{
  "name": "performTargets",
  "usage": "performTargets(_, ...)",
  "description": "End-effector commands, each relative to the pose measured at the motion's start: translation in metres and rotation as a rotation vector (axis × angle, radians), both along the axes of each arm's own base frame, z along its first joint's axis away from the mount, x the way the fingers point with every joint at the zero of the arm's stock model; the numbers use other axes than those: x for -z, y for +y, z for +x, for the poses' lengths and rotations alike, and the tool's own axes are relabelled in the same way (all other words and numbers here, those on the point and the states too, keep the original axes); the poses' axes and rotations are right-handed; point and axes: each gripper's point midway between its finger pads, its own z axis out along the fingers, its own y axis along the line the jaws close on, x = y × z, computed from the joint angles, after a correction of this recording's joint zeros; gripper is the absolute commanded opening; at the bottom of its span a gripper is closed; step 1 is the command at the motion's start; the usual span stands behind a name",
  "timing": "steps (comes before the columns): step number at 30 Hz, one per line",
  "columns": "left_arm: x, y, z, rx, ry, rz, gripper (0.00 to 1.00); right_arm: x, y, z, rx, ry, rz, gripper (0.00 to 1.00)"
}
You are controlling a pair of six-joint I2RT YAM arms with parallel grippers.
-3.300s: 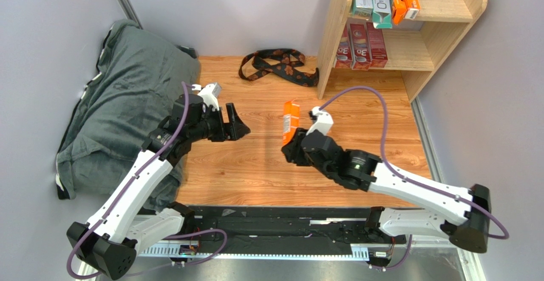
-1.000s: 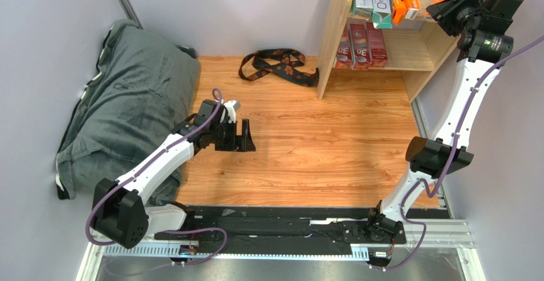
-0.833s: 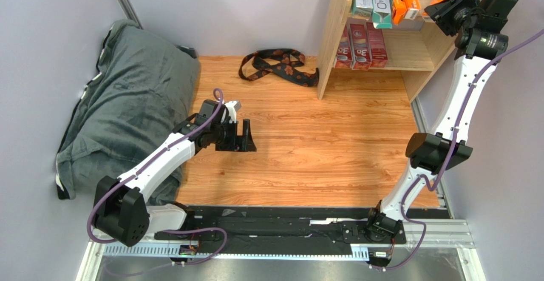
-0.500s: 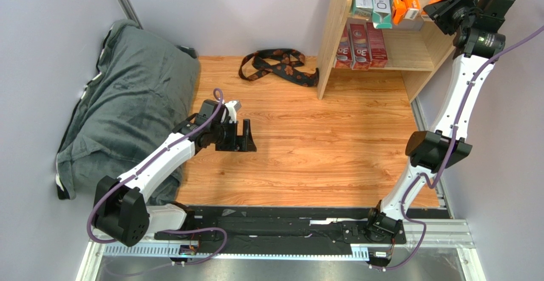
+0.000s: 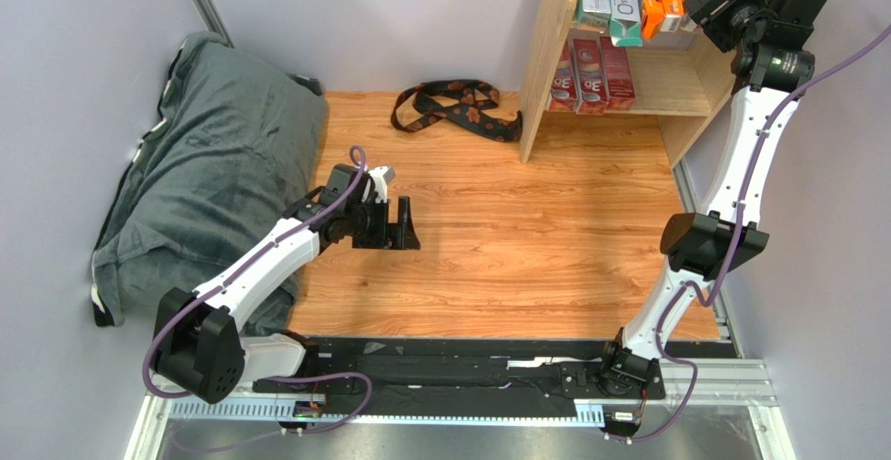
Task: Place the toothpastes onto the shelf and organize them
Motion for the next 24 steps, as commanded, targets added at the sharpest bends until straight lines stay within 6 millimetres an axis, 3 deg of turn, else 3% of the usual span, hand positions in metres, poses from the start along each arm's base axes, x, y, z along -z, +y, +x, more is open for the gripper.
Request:
performTargets(1, -0.003, -0.002, 0.004, 0.021, -0.035, -0.009, 0.98, -0.026, 0.000, 0.003, 0.022, -0.088, -0.039, 0.58)
performTargets(16, -0.007, -0.001, 0.004, 0.022, -0.048, -0.009, 0.99, -0.051, -0.007, -0.015, 0.101, -0.149, -0.057, 0.71)
performTargets(20, -0.016, -0.001, 0.007, 0.023, -0.075, -0.009, 0.99, -0.077, 0.005, -0.044, 0.097, -0.194, -0.069, 0.77)
performTargets(23, -0.026, 0.000, 0.007, 0.030, -0.095, -0.012, 0.99, -0.079, 0.012, -0.059, 0.091, -0.193, -0.068, 0.80)
performTargets(24, -0.028, 0.000, 0.007, 0.032, -0.101, -0.013, 0.99, -0.093, 0.019, -0.077, 0.088, -0.225, -0.078, 0.81)
